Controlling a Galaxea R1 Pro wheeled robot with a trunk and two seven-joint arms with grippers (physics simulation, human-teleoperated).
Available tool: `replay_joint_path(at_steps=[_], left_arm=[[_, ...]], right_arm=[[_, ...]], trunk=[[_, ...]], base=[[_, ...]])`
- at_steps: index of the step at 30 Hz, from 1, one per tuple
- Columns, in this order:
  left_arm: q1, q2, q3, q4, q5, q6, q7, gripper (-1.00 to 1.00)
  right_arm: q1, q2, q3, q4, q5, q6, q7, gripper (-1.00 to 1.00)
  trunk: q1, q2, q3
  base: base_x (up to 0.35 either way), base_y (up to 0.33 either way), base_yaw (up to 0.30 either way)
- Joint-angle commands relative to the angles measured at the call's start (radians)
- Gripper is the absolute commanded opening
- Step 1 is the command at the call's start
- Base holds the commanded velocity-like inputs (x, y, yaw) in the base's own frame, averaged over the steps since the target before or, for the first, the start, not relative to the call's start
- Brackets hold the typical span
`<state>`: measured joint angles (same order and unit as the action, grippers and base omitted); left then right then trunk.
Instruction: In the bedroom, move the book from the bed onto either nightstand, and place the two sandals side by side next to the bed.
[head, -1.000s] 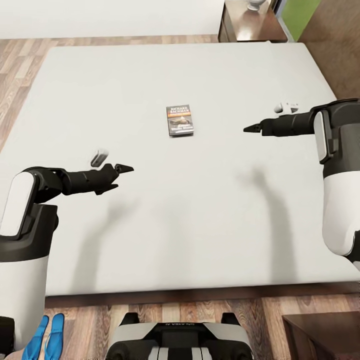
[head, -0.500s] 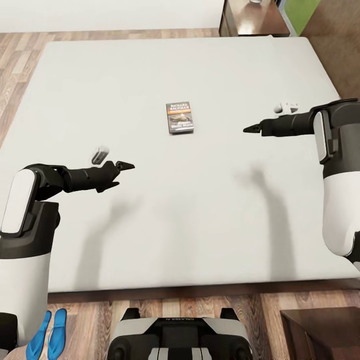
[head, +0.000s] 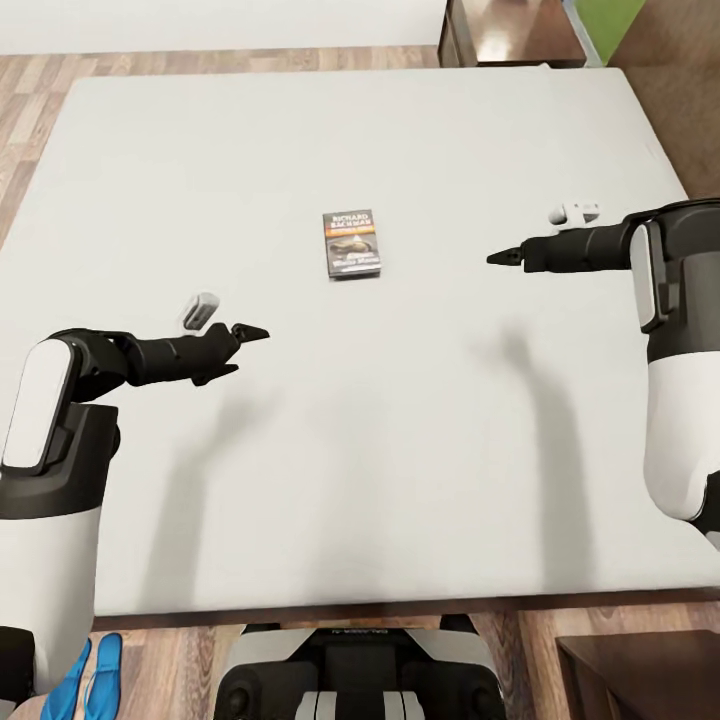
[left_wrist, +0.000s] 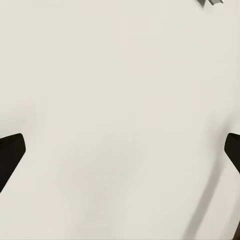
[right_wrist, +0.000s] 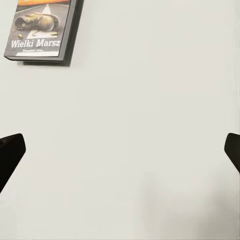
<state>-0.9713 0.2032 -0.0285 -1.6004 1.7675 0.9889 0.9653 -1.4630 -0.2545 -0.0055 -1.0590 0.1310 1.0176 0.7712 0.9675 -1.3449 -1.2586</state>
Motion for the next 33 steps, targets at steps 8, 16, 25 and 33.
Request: replay_joint_path(at_steps=[8,16,25,33], left_arm=[[0.0,0.0,0.0,-0.001,0.01,0.0,0.01,1.0],[0.0,0.001,0.002,-0.001,0.011,0.0,0.01,1.0],[0.001,0.001,0.004,-0.001,0.013,0.0,0.01,1.0],[0.001,0.0,0.002,-0.005,0.013,0.0,0.01,1.0]], right_arm=[[0.013,0.0,-0.001,-0.049,0.011,0.004,0.01,1.0],[0.035,0.001,-0.002,-0.097,0.012,0.006,0.01,1.0],[0.039,0.0,-0.003,-0.105,0.013,0.007,0.01,1.0],[0.039,0.0,-0.012,-0.105,0.011,0.007,0.007,1.0]], trunk=[[0.0,0.0,-0.008],[0.0,0.0,-0.009],[0.0,0.0,-0.009],[0.0,0.0,-0.009]], base=[[0.02,-0.011,0.004],[0.003,-0.001,0.167],[0.0,0.0,0.136],[0.0,0.0,0.012]])
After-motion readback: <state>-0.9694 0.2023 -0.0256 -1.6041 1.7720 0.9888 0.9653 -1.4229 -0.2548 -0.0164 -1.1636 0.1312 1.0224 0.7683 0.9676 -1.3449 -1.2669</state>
